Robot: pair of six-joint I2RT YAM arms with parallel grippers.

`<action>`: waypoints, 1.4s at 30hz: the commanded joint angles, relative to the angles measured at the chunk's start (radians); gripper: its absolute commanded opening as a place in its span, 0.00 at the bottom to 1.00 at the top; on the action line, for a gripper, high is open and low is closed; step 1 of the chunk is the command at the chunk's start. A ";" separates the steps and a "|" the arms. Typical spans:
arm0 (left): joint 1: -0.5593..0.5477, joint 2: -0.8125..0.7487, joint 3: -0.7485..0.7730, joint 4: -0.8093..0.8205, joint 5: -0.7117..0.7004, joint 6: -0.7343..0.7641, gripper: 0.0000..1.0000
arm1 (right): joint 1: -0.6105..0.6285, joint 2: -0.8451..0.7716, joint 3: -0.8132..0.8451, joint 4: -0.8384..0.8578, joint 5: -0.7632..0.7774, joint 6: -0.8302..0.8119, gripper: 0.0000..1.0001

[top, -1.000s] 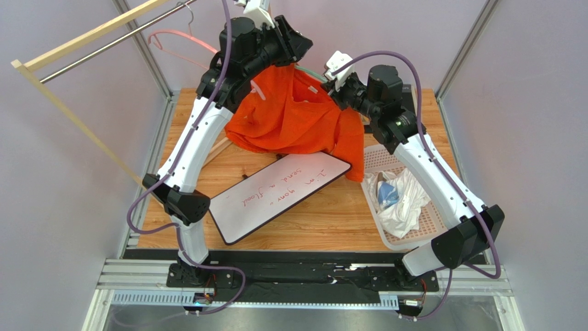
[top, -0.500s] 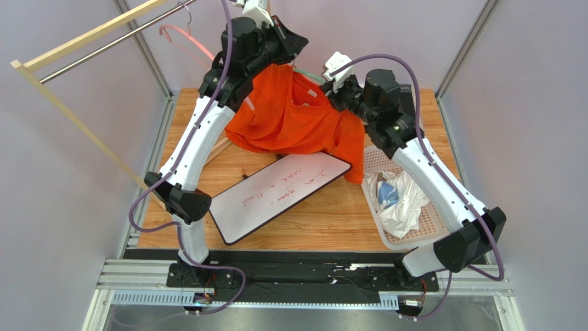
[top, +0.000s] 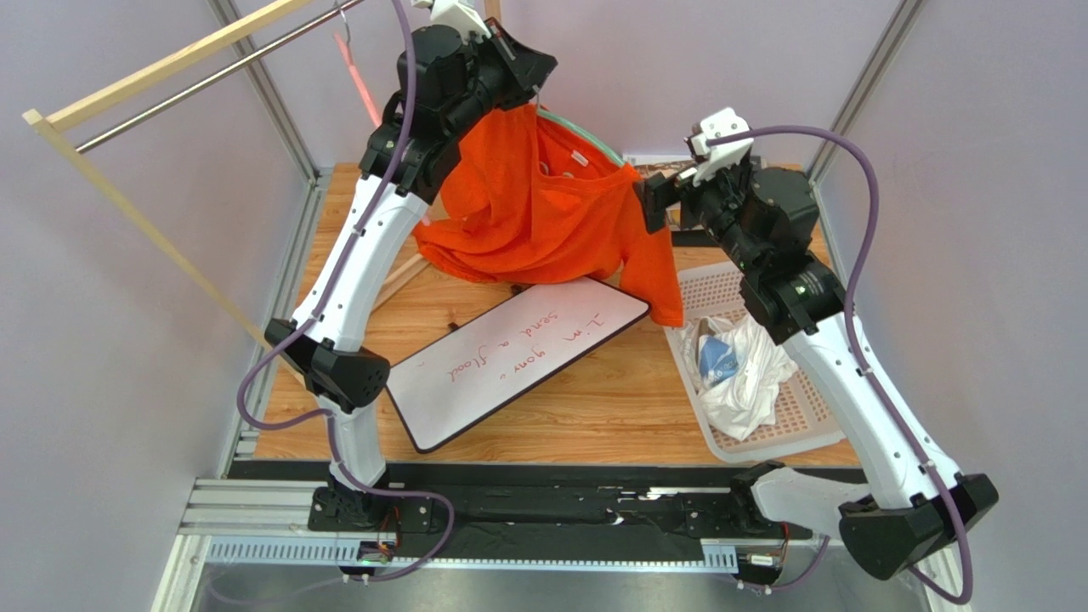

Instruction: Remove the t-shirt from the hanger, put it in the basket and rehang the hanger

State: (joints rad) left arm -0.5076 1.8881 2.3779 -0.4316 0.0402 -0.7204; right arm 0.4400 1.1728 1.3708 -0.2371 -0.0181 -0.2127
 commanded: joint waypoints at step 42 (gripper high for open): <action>0.050 -0.017 0.044 0.129 -0.494 -0.295 0.00 | -0.113 -0.295 -0.483 -0.062 0.422 0.524 0.00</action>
State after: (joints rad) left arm -0.4713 1.8889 2.3886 -0.3935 -0.3798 -0.9016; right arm 0.3649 0.8860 0.8879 -0.2512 0.2367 0.2459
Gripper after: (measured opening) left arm 0.014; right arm 0.003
